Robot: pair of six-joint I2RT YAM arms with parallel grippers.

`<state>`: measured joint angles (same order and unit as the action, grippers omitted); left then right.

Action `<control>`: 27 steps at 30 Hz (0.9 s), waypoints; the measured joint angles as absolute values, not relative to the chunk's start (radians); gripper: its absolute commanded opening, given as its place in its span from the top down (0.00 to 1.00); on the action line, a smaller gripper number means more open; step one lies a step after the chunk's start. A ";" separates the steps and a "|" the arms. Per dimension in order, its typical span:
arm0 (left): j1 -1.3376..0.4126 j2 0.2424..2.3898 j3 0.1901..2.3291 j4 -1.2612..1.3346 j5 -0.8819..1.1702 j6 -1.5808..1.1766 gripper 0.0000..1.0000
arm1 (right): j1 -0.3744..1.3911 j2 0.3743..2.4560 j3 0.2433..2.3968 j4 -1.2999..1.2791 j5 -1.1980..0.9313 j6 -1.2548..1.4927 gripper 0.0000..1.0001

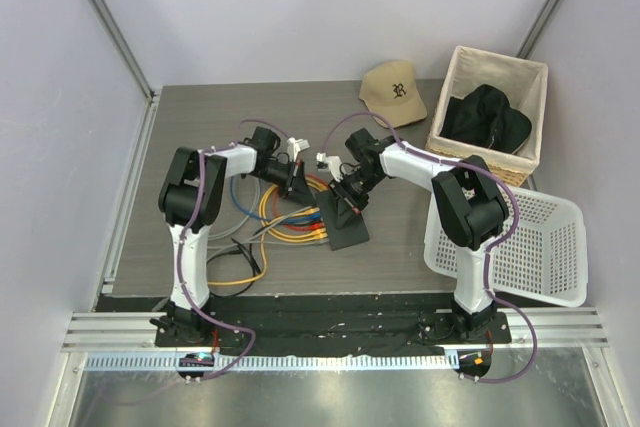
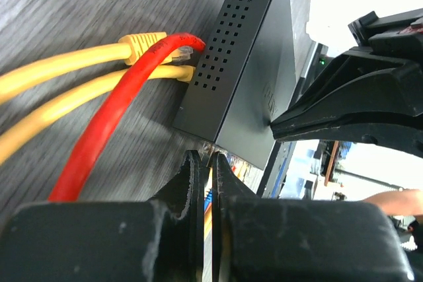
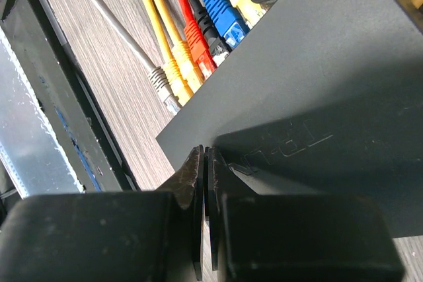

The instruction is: Pull the plug from the switch port

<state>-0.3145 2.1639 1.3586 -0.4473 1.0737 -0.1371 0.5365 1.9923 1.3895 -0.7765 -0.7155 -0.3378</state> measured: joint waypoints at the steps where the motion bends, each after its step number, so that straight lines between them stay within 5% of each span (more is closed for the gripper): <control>1: -0.314 2.168 1.362 -0.453 1.079 -0.130 1.00 | 0.537 1.992 1.390 -0.777 -0.715 -0.338 0.98; 27: -0.315 2.214 1.417 -0.525 1.126 -0.080 1.00 | 0.496 1.973 1.408 -0.521 -0.576 -0.241 0.99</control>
<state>-0.3149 2.2135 1.4166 -0.5247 1.1259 -0.0799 0.4957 1.9728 1.4082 -0.5205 -0.5762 -0.2413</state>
